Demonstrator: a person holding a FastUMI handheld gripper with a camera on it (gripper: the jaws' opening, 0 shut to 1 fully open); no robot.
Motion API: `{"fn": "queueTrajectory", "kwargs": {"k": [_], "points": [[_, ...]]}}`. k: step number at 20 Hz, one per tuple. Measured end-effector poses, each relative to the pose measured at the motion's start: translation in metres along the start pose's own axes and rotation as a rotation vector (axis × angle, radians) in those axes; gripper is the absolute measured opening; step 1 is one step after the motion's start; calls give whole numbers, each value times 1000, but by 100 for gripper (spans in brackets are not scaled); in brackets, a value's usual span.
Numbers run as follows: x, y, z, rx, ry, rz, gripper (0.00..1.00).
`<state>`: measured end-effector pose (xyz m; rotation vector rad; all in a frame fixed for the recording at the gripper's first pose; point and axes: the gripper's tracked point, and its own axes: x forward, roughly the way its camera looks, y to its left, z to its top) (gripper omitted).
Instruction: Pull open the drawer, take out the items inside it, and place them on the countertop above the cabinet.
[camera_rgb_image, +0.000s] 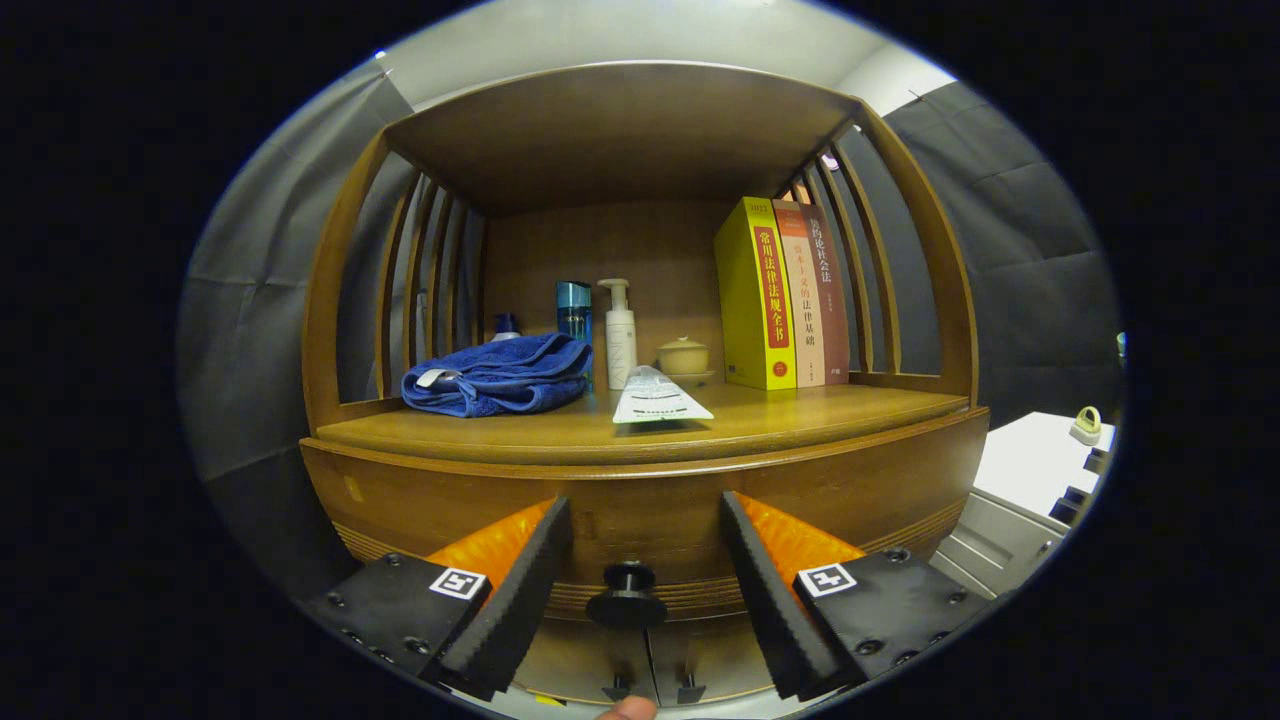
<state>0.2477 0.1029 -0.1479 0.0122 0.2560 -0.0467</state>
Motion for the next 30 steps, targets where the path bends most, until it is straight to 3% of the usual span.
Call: {"fn": "queueTrajectory", "kwargs": {"k": [11, 17, 25, 30], "points": [[-4, -3, 12, -1, -42, 11, 98], [-51, -4, 33, 2, -69, -11, 98], [-113, 3, 71, -125, -68, -51, 98], [-154, 10, 89, -111, -91, -40, 98]]}}
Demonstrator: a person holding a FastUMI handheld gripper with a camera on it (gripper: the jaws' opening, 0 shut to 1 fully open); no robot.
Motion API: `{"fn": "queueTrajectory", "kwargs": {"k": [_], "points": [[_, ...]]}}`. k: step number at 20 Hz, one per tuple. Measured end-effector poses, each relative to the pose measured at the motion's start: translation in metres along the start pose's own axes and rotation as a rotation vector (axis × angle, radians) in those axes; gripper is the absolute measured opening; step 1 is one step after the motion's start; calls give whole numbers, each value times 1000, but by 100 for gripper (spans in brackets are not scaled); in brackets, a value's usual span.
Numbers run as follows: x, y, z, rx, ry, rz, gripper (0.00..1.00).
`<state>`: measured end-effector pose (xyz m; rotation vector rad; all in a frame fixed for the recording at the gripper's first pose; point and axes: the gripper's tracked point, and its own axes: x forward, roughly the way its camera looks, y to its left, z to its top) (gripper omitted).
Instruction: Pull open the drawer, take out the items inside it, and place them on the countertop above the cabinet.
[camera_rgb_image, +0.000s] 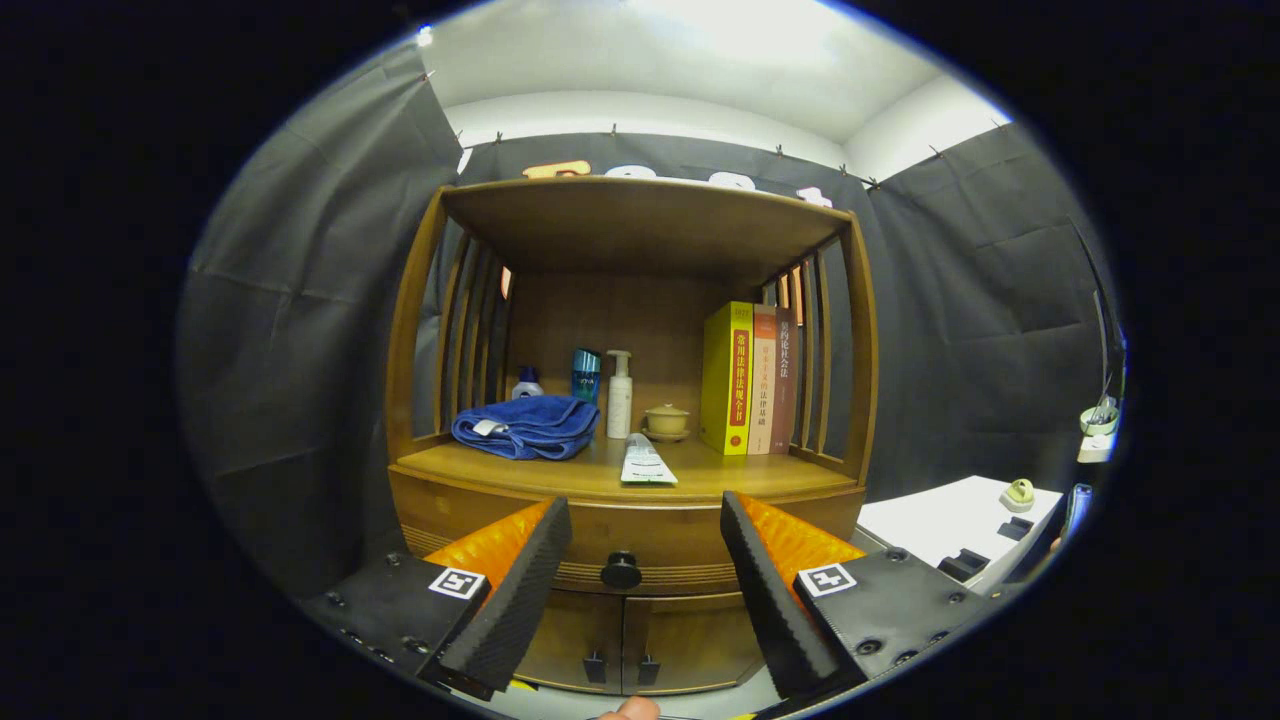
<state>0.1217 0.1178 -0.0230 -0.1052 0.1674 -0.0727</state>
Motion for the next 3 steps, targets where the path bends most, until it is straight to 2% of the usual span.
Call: {"fn": "queueTrajectory", "kwargs": {"k": [3], "points": [[-26, -1, 12, 20, -16, 14, 98]]}}
